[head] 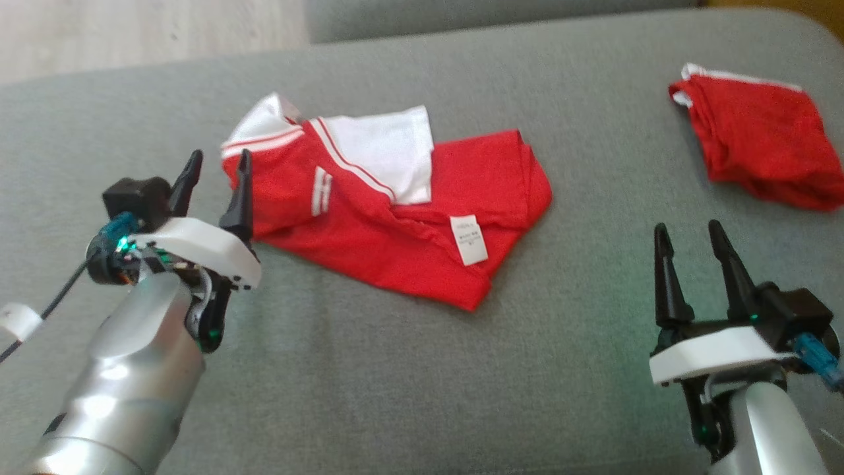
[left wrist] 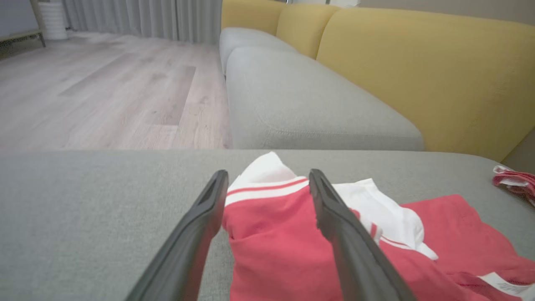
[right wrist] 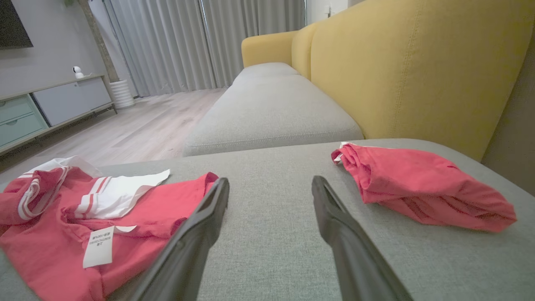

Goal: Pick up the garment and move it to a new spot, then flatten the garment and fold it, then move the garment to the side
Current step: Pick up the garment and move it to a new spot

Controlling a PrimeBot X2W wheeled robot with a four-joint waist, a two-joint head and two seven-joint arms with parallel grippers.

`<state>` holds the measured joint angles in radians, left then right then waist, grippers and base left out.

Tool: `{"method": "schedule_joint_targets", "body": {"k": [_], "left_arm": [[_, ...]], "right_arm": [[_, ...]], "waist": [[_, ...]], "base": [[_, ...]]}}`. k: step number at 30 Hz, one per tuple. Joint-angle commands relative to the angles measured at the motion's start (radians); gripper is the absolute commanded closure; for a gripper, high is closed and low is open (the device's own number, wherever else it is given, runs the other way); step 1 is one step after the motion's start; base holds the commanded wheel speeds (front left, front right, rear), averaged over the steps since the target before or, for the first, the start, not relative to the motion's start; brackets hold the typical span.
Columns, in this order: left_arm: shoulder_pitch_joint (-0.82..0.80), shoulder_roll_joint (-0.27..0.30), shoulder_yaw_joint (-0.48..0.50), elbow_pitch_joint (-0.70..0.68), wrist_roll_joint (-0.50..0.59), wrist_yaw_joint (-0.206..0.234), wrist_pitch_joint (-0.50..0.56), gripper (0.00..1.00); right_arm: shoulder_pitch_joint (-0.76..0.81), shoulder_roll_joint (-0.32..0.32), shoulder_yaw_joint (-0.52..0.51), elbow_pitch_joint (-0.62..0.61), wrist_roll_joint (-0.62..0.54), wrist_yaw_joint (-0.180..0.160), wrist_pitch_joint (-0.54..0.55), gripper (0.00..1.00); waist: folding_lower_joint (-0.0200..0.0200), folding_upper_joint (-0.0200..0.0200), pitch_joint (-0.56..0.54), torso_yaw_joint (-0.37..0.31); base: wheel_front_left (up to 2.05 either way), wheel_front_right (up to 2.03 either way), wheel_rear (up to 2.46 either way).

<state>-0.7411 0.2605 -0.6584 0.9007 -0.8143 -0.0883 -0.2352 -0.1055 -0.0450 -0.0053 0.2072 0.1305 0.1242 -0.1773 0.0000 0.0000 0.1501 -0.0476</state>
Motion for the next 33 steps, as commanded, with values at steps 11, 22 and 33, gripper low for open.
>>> {"method": "schedule_joint_targets", "body": {"k": [11, 22, 33], "left_arm": [[0.240, 0.063, 0.090, -0.288, 0.125, 0.102, -0.026, 0.00], [0.595, 0.077, 0.208, -0.585, 0.182, 0.230, -0.026, 0.00], [0.726, 0.042, 0.247, -0.705, 0.227, 0.268, -0.027, 0.00]], "right_arm": [[0.083, -0.005, -0.002, -0.025, -0.017, 0.007, 0.017, 0.00], [0.153, -0.005, 0.020, -0.001, 0.014, 0.007, 0.015, 0.00], [0.150, -0.005, 0.044, 0.039, 0.037, 0.007, -0.008, 0.00]], "waist": [[0.0000, 0.0000, -0.179, 0.109], [0.0000, 0.0000, -0.206, 0.135], [0.0000, 0.0000, -0.215, 0.126]], "base": [[0.00, 0.00, 0.00], [0.00, 0.00, 0.00], [0.00, 0.00, 0.00]]}}
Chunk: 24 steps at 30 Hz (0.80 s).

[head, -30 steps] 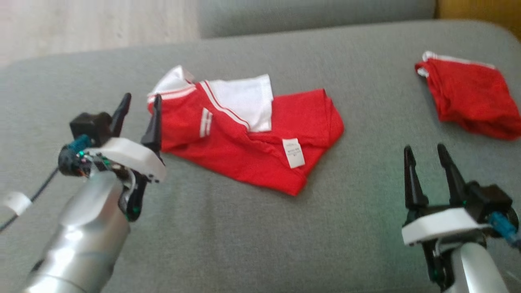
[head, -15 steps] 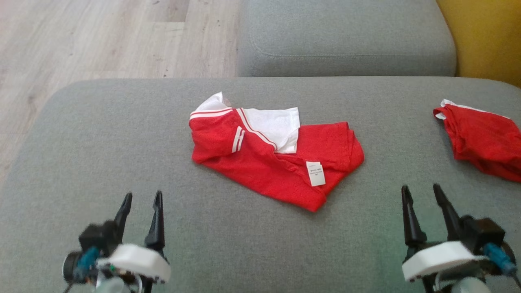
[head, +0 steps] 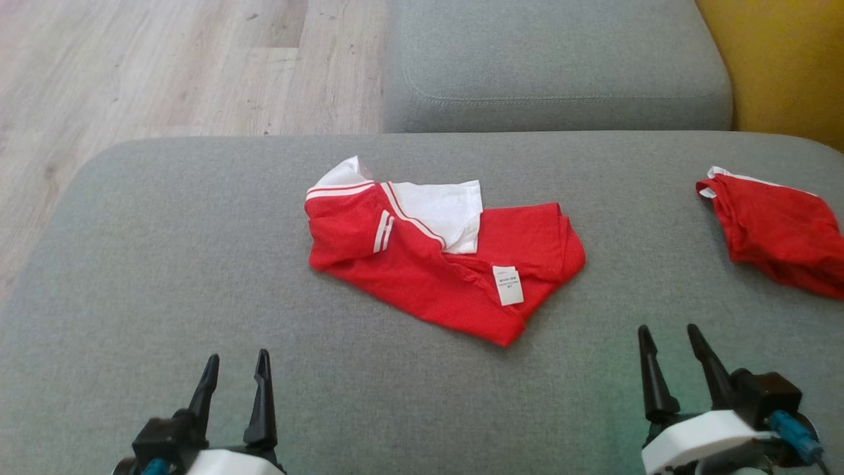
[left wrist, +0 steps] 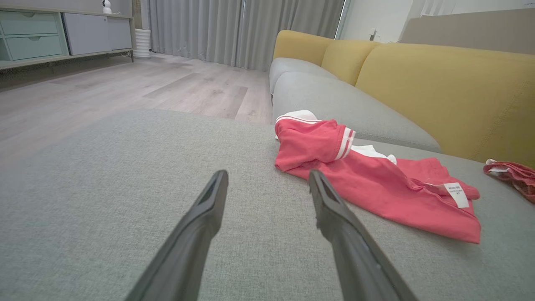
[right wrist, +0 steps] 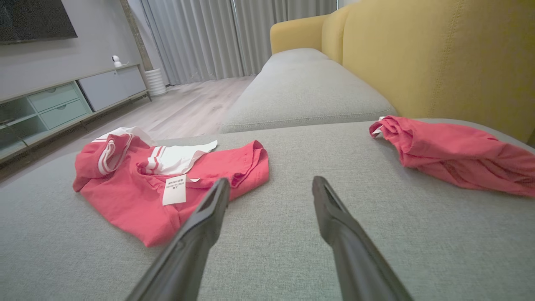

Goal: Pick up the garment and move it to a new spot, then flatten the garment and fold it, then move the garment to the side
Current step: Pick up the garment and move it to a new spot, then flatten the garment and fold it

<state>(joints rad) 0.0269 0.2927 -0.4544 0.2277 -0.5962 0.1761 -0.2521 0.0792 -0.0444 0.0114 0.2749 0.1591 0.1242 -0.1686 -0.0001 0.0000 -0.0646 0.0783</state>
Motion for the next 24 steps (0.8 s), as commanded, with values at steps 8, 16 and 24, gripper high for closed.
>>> {"method": "schedule_joint_targets", "body": {"k": [8, 16, 24], "left_arm": [[-0.044, 0.006, 0.040, -0.034, 0.011, -0.001, -0.010, 0.00], [-0.047, 0.002, 0.036, -0.033, 0.007, -0.001, -0.010, 0.00], [-0.064, -0.007, 0.030, -0.050, 0.014, 0.000, -0.010, 0.00]], "right_arm": [[-0.052, -0.006, 0.036, -0.013, 0.002, 0.007, -0.024, 0.00], [-0.058, -0.006, 0.032, -0.011, -0.004, 0.007, -0.027, 0.00], [-0.158, -0.006, 0.028, -0.026, -0.043, 0.007, 0.022, 0.00]], "waist": [[0.0001, 0.0000, 0.003, -0.002], [0.0001, 0.0000, 0.008, 0.009], [0.0001, 0.0000, 0.054, 0.060]], "base": [[0.00, 0.00, 0.00], [0.00, 0.00, 0.00], [0.00, 0.00, 0.00]]}}
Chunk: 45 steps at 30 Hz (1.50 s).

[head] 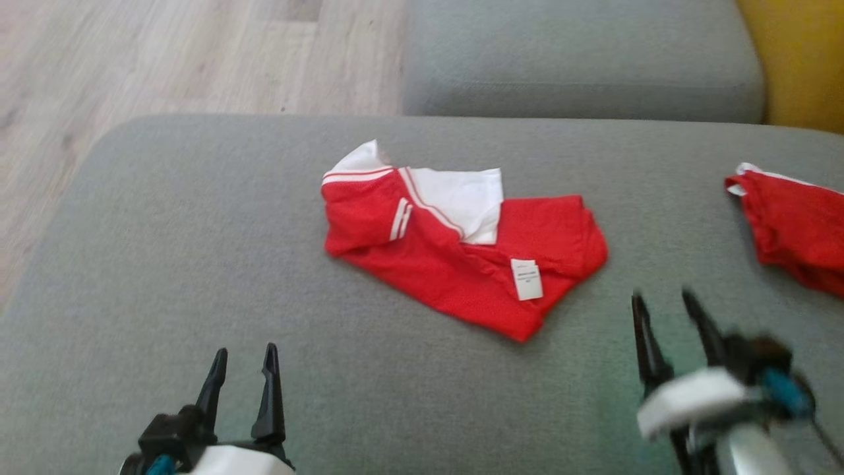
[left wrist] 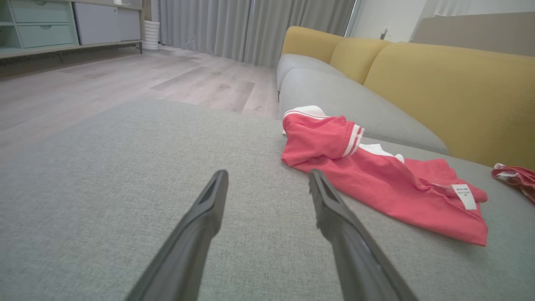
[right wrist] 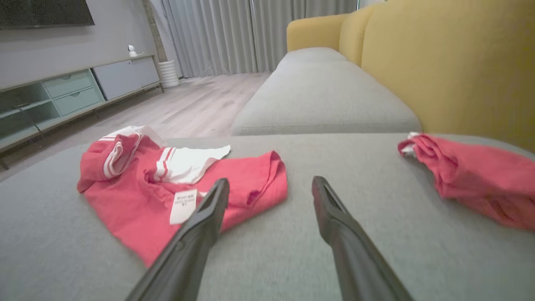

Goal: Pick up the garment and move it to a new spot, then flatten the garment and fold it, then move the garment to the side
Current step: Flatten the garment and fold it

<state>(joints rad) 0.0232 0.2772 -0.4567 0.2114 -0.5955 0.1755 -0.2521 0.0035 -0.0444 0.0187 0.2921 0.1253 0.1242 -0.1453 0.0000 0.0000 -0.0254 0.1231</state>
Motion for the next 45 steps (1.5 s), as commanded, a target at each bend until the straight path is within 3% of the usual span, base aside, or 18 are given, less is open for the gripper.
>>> {"method": "schedule_joint_targets", "body": {"k": [1, 8, 18, 26, 36, 37, 38, 39, 40, 41, 45], "left_arm": [[-0.064, 0.007, 0.031, -0.038, 0.015, 0.001, -0.010, 0.00], [-0.109, -0.029, 0.026, -0.066, 0.034, -0.009, -0.010, 0.00], [-0.167, -0.107, 0.041, -0.041, 0.076, -0.064, -0.010, 0.00], [-0.179, -0.164, 0.054, -0.003, 0.114, -0.113, -0.010, 0.00], [-0.169, -0.195, 0.079, 0.022, 0.150, -0.144, -0.010, 0.00], [-0.169, -0.197, 0.081, 0.025, 0.153, -0.147, -0.010, 0.00], [-0.169, -0.198, 0.083, 0.027, 0.157, -0.151, -0.010, 0.00], [-0.169, -0.200, 0.084, 0.029, 0.161, -0.154, -0.010, 0.00], [-0.169, -0.201, 0.085, 0.032, 0.164, -0.157, -0.010, 0.00], [-0.168, -0.202, 0.086, 0.034, 0.167, -0.159, -0.010, 0.00], [-0.163, -0.205, 0.093, 0.045, 0.178, -0.166, -0.010, 0.00]], "right_arm": [[-0.114, -0.006, 0.017, -0.043, -0.022, 0.007, 0.014, 0.00], [-0.408, -0.006, -0.011, 0.039, -0.126, 0.007, 0.145, 0.00], [-0.761, -0.068, -0.022, 0.406, -0.160, 0.007, 0.276, 0.00], [-0.878, -0.107, -0.056, 0.664, -0.159, 0.007, 0.335, 0.00], [-0.916, -0.094, -0.073, 0.831, -0.158, 0.007, 0.363, 0.00], [-0.920, -0.090, -0.067, 0.841, -0.157, 0.007, 0.360, 0.24], [-0.924, -0.085, -0.060, 0.851, -0.154, 0.007, 0.357, 0.62], [-0.927, -0.081, -0.052, 0.861, -0.149, 0.007, 0.354, 0.75], [-0.931, -0.076, -0.043, 0.871, -0.145, 0.007, 0.351, 0.94], [-0.934, -0.071, -0.033, 0.877, -0.140, 0.007, 0.342, 1.00], [-0.947, -0.059, 0.003, 0.886, -0.117, 0.007, 0.280, 1.00]], "waist": [[0.0000, 0.0000, 0.025, 0.026], [0.0000, 0.0000, 0.153, 0.120], [0.0000, 0.0000, 0.279, 0.251], [0.0000, 0.0000, 0.320, 0.330], [0.0000, 0.0000, 0.312, 0.333], [0.0000, 0.0000, 0.310, 0.331], [0.0000, 0.0000, 0.308, 0.328], [0.0000, 0.0000, 0.305, 0.326], [0.0000, 0.0000, 0.303, 0.323], [0.0000, 0.0000, 0.300, 0.321], [0.0000, 0.0000, 0.282, 0.308]], "base": [[0.00, 0.00, 0.00], [0.00, 0.00, 0.00], [0.00, 0.00, 0.00], [0.00, 0.00, 0.00], [0.00, 0.00, 0.00], [0.00, 0.00, 0.00], [0.00, 0.00, 0.00], [0.00, 0.00, 0.00], [0.00, 0.00, 0.00], [0.00, 0.00, 0.00], [0.00, 0.00, 0.00]]}}
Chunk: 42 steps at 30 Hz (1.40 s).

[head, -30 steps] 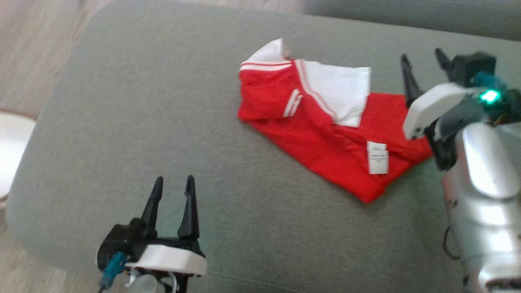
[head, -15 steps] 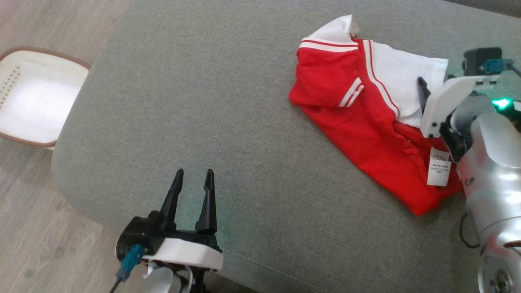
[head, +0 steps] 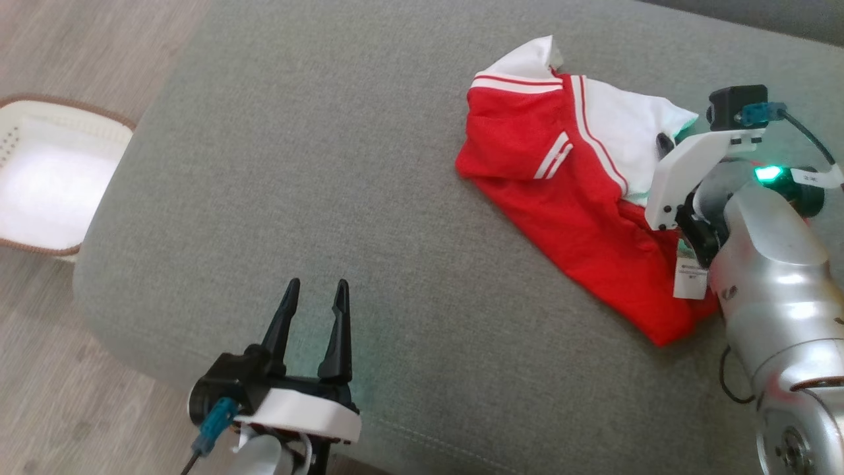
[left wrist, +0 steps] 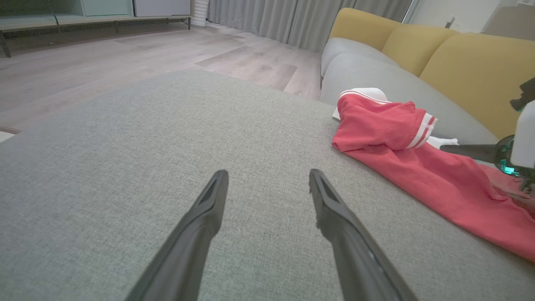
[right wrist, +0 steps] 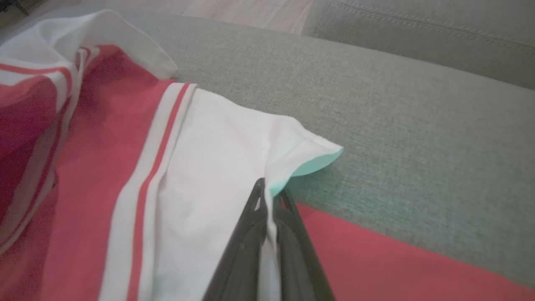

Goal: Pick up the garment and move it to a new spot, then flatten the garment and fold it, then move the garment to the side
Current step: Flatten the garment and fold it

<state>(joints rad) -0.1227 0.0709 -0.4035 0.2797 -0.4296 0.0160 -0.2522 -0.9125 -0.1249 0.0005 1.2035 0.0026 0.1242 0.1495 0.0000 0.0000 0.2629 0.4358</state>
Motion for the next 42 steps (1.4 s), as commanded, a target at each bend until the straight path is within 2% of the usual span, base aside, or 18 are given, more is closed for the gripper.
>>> {"method": "schedule_joint_targets", "body": {"k": [1, 8, 12, 14, 15, 19, 25, 30, 38, 39, 40, 41, 42], "left_arm": [[-0.016, 0.002, 0.042, -0.020, 0.015, -0.007, -0.010, 0.00], [-0.007, 0.010, 0.055, -0.011, 0.028, -0.009, -0.010, 0.00], [-0.001, 0.017, 0.059, -0.013, 0.030, -0.009, -0.010, 0.00], [0.003, 0.021, 0.064, -0.018, 0.031, -0.006, -0.010, 0.00], [0.007, 0.026, 0.068, -0.023, 0.031, -0.003, -0.010, 0.00], [0.013, 0.035, 0.078, -0.038, 0.029, 0.005, -0.010, 0.00], [0.018, 0.045, 0.089, -0.070, 0.026, 0.015, -0.009, 0.00], [0.016, 0.047, 0.091, -0.088, 0.024, 0.022, -0.009, 0.00], [0.017, 0.049, 0.093, -0.101, 0.021, 0.027, -0.009, 0.00], [0.018, 0.049, 0.093, -0.103, 0.021, 0.030, -0.009, 0.00], [0.020, 0.049, 0.094, -0.104, 0.021, 0.032, -0.009, 0.00], [0.023, 0.050, 0.096, -0.106, 0.021, 0.035, -0.009, 0.00], [0.026, 0.051, 0.097, -0.107, 0.020, 0.038, -0.009, 0.00]], "right_arm": [[-0.035, 0.024, 0.030, -0.024, 0.013, 0.007, -0.030, 1.00], [-0.080, 0.048, 0.114, -0.051, 0.073, 0.007, -0.147, 1.00], [-0.087, 0.066, 0.226, -0.094, 0.123, 0.007, -0.200, 1.00], [-0.077, 0.072, 0.305, -0.130, 0.164, 0.007, -0.217, 1.00], [-0.048, 0.074, 0.411, -0.191, 0.233, 0.007, -0.221, 1.00], [0.031, 0.074, 0.637, -0.356, 0.393, 0.007, -0.185, 1.00], [0.111, 0.074, 0.866, -0.486, 0.516, 0.007, -0.143, 1.00], [0.155, 0.075, 0.978, -0.521, 0.595, 0.007, -0.134, 1.00], [0.189, 0.075, 1.094, -0.515, 0.646, 0.007, -0.134, 1.00], [0.193, 0.075, 1.104, -0.514, 0.651, 0.007, -0.138, 0.93], [0.198, 0.075, 1.115, -0.512, 0.655, 0.007, -0.140, 0.61], [0.202, 0.075, 1.122, -0.512, 0.660, 0.007, -0.146, 0.03], [0.206, 0.075, 1.126, -0.514, 0.666, 0.007, -0.154, 0.00]], "waist": [[0.0000, 0.0000, -0.013, -0.009], [0.0000, 0.0000, -0.057, -0.042], [0.0000, 0.0000, -0.085, -0.056], [0.0000, 0.0000, -0.098, -0.062], [0.0000, 0.0000, -0.109, -0.064], [0.0000, 0.0000, -0.123, -0.065], [0.0000, 0.0000, -0.124, -0.048], [0.0000, 0.0000, -0.118, -0.024], [0.0000, 0.0000, -0.122, -0.007], [0.0000, 0.0000, -0.125, -0.008], [0.0000, 0.0000, -0.128, -0.010], [0.0000, 0.0000, -0.131, -0.015], [0.0000, 0.0000, -0.135, -0.020]], "base": [[0.00, 0.00, 0.00], [0.00, 0.00, 0.00], [0.00, 0.00, 0.00], [0.00, 0.00, 0.00], [0.00, 0.00, 0.00], [0.00, 0.00, 0.00], [0.00, 0.00, 0.00], [0.00, 0.00, 0.00], [0.00, 0.00, 0.00], [0.00, 0.00, 0.00], [0.00, 0.00, 0.00], [0.00, 0.00, 0.00], [0.00, 0.00, 0.00]]}}
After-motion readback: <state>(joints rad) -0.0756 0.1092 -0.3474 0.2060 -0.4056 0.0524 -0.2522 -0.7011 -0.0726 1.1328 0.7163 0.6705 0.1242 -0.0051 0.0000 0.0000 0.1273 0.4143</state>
